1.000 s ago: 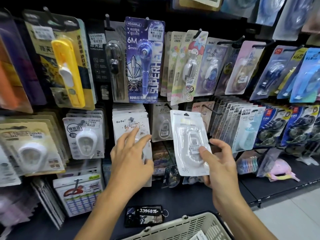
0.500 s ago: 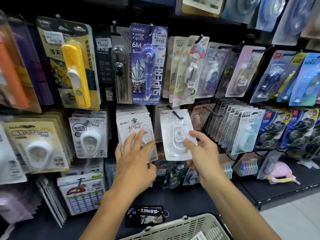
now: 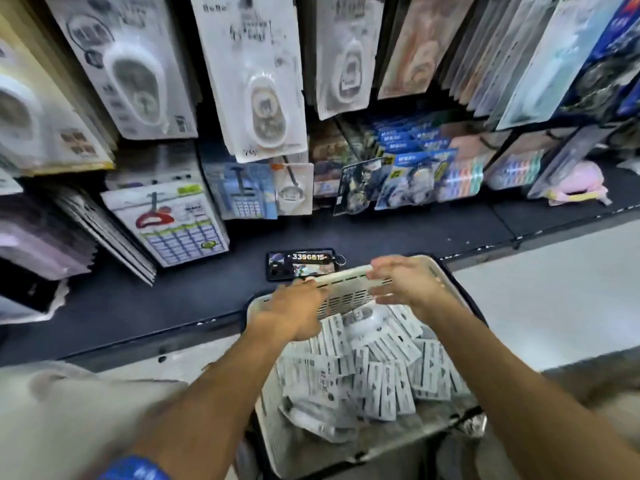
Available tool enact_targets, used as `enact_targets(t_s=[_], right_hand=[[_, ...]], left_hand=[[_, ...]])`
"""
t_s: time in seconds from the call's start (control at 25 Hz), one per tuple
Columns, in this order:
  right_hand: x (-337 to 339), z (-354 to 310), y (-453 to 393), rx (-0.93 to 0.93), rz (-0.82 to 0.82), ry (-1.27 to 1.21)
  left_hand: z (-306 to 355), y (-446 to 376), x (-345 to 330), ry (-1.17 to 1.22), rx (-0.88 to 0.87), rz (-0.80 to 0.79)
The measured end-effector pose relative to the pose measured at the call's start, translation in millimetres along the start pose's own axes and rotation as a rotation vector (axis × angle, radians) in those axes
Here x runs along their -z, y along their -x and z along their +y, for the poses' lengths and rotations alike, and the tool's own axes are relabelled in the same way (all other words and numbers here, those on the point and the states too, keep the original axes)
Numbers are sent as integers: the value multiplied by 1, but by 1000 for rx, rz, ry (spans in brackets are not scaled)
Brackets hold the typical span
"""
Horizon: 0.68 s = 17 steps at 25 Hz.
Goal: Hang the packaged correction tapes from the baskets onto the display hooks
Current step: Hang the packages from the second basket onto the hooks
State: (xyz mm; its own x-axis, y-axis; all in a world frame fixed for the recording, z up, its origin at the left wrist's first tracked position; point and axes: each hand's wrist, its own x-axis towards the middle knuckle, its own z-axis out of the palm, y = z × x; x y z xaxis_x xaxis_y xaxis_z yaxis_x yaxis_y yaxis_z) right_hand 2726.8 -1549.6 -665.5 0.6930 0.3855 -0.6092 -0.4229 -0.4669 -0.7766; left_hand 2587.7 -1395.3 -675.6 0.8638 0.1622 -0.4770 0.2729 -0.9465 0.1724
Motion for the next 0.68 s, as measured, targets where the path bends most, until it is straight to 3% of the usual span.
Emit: enact_targets(t_s=[0.08, 0.16, 0.24, 0.36, 0.44, 0.52, 0.56, 0.68], right_hand=[[11, 61, -13, -128, 39, 309], [31, 102, -31, -125, 124, 671], [48, 124, -39, -87, 209, 826], [50, 150, -47, -70, 125, 938], [42, 161, -49, -85, 166, 1044], [33, 167, -50, -88, 234, 1099], [31, 170, -50, -148, 193, 1090], [26, 174, -42, -465, -84, 717]], left_hand=[[-11, -2, -53, 11, 2, -169], [-16, -13, -89, 78, 28, -227], [-11, -27, -106, 169, 60, -186], [6, -44, -115, 300, 120, -71], [12, -55, -116, 385, 167, 7], [11, -67, -117, 461, 229, 71], [9, -71, -117, 500, 262, 91], [4, -78, -122, 572, 280, 125]])
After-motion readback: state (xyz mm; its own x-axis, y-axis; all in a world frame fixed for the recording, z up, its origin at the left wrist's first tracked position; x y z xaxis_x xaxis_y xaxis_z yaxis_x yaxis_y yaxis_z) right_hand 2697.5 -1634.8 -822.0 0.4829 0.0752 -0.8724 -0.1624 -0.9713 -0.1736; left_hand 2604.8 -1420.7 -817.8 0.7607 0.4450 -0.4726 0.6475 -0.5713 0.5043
